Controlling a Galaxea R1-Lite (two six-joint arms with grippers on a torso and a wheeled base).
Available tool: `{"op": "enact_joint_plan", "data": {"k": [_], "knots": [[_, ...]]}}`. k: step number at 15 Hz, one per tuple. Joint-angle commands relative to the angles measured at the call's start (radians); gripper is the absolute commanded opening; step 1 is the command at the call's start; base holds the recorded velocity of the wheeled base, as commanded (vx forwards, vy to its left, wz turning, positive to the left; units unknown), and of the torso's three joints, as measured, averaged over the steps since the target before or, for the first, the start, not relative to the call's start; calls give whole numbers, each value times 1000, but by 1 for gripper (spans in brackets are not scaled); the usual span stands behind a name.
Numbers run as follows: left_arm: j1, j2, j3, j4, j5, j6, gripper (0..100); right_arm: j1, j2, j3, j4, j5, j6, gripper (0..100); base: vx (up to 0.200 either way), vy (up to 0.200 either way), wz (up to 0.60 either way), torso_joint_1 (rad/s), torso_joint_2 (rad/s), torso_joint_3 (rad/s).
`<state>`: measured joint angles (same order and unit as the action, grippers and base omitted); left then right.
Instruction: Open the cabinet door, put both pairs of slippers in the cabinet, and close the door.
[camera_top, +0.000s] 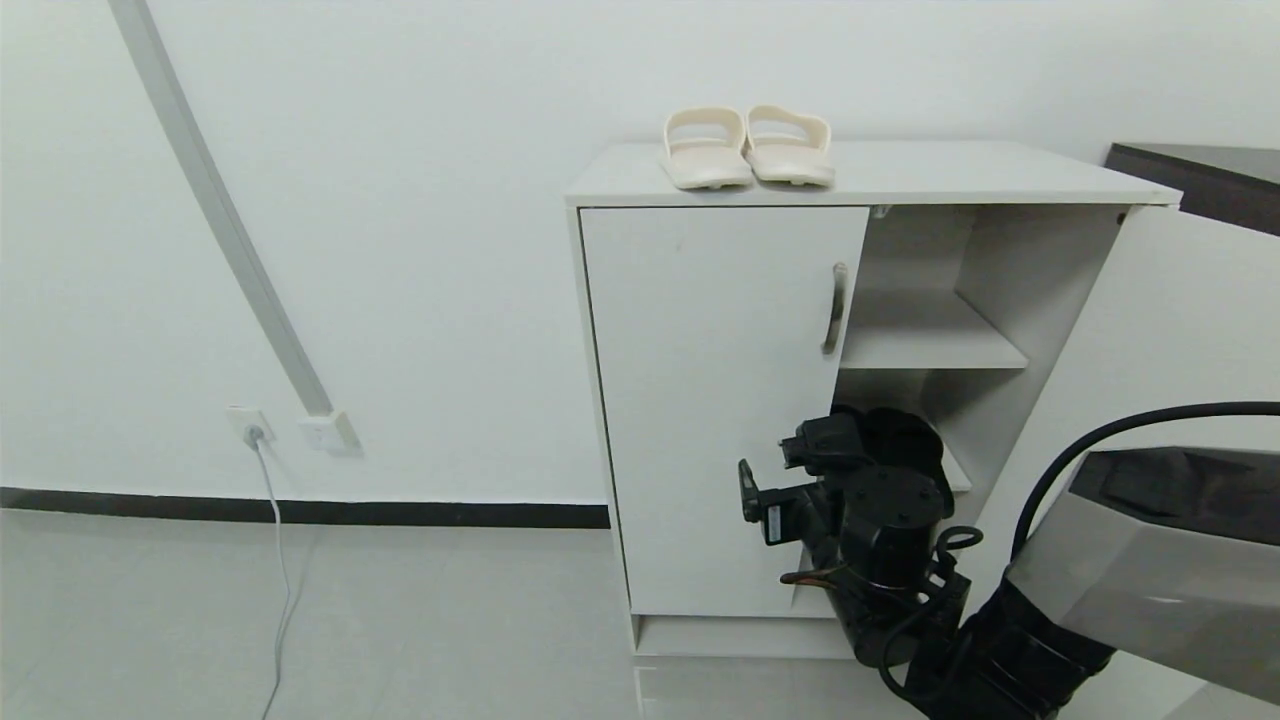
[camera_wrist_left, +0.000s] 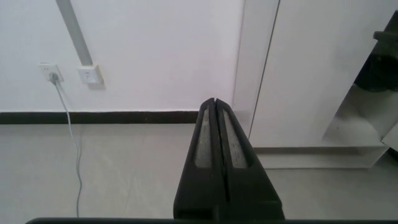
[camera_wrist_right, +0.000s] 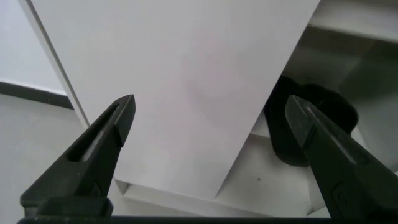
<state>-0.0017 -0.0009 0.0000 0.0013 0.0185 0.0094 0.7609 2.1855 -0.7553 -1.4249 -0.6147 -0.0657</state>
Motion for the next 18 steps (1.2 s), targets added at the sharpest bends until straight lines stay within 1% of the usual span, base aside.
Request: {"op": "enact_joint_plan", "data": {"k": [1, 10, 18], "knots": [[0, 1, 0, 0, 0, 0, 0, 0, 2, -1, 0, 0, 1, 100, 0, 0, 0, 95, -442, -354], [0, 1, 0, 0, 0, 0, 0, 0, 3, 1, 3, 1, 0, 100, 0, 0, 0, 128, -467, -332], [0, 1, 0, 0, 0, 0, 0, 0, 3, 1, 1, 1, 0, 100, 0, 0, 0, 192, -507, -314]]}}
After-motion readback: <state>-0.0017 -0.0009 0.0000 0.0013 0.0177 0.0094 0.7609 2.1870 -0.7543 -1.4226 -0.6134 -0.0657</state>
